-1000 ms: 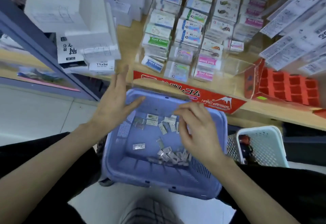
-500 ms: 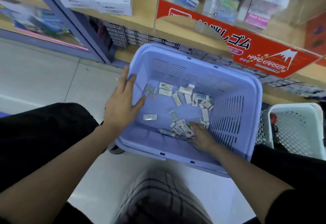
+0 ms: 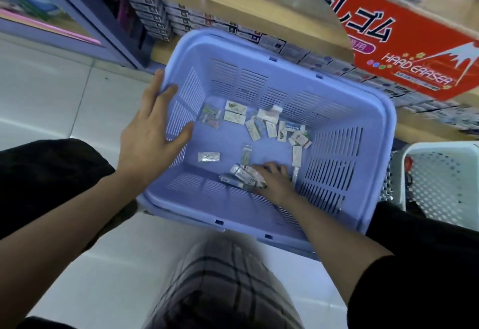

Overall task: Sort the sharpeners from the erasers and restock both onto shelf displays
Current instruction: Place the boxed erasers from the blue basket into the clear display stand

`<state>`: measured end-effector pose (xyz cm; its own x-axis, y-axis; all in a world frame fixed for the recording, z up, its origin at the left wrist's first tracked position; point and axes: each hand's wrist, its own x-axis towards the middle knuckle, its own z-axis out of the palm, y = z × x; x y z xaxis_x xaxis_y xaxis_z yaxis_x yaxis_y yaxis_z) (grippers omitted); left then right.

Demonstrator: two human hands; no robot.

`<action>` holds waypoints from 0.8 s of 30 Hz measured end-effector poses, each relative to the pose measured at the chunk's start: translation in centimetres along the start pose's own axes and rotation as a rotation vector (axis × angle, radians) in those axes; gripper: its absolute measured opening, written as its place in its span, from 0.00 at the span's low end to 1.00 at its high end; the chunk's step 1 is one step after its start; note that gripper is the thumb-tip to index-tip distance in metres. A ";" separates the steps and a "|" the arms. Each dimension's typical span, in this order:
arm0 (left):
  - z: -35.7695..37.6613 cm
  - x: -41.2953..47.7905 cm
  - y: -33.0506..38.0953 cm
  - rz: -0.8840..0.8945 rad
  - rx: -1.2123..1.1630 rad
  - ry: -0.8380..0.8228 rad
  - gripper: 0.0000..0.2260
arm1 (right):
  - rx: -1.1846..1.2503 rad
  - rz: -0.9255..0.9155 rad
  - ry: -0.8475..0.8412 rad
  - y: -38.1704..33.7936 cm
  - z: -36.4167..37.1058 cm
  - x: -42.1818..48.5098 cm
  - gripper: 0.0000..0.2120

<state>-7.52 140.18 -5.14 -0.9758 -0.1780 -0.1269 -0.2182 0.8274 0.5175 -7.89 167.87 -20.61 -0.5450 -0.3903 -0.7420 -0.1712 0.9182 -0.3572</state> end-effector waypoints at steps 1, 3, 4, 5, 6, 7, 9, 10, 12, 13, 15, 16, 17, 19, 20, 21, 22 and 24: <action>0.0 0.1 0.0 -0.008 0.000 -0.001 0.26 | 0.049 0.016 -0.001 -0.2 -0.1 0.4 0.33; 0.0 0.2 0.0 -0.006 0.002 -0.001 0.26 | 0.089 0.042 -0.022 -0.6 -0.5 1.5 0.34; 0.1 0.2 -0.1 0.002 0.005 0.000 0.26 | 0.081 0.044 -0.034 -0.9 -0.6 2.2 0.33; 0.1 0.2 -0.1 0.011 0.009 0.000 0.26 | 0.062 0.032 -0.031 -1.4 -0.7 2.6 0.32; 0.2 0.2 -0.2 0.013 0.012 0.001 0.27 | 0.047 0.013 -0.028 -1.8 -0.7 2.9 0.30; 0.2 0.1 -0.3 0.006 0.015 0.001 0.27 | 0.043 -0.018 -0.013 -2.1 -0.5 2.9 0.28; 0.2 0.1 -0.3 -0.012 0.014 0.002 0.27 | 0.074 -0.076 0.024 -2.4 0.1 2.4 0.23; 0.2 0.0 -0.2 -0.012 0.013 0.003 0.27 | 0.111 -0.092 0.045 -2.4 0.4 2.0 0.21; 0.2 0.0 -0.2 -0.009 0.015 0.007 0.27 | 0.226 -0.085 0.091 -2.3 0.8 1.5 0.21; 0.2 0.0 -0.1 -0.016 0.016 0.005 0.27 | 0.271 -0.070 0.112 -2.3 0.7 1.4 0.22; 0.2 -0.1 -0.1 -0.036 0.015 -0.001 0.27 | 0.312 -0.031 0.112 -2.6 0.4 1.7 0.18; 0.1 -0.1 -0.1 -0.040 0.015 -0.002 0.27 | 0.333 0.001 0.094 -2.8 0.3 1.8 0.15; 0.1 -0.1 0.0 -0.044 0.012 -0.005 0.27 | 0.357 0.027 0.077 -2.9 0.1 1.8 0.12; -0.1 -0.1 0.0 -0.047 0.007 0.002 0.27 | 0.394 0.055 0.064 -3.1 0.0 1.8 0.11; -0.1 0.0 0.0 -0.041 0.008 0.003 0.27 | 0.401 0.071 0.066 -3.2 -0.1 1.7 0.11; -0.2 0.0 0.0 -0.035 0.011 0.003 0.27 | 0.405 0.085 0.067 -3.3 -0.2 1.5 0.11; -0.2 -0.1 0.0 -0.029 0.010 0.003 0.27 | 0.409 0.103 0.068 -3.5 -0.5 1.2 0.11; -0.1 0.1 0.0 -0.015 0.013 0.000 0.27 | 0.426 0.115 0.087 -3.8 -1.5 0.5 0.10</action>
<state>-7.58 140.10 -5.08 -0.9725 -0.1901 -0.1346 -0.2324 0.8315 0.5046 -8.79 164.24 -18.76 -0.6107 -0.2631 -0.7468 0.2378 0.8387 -0.4899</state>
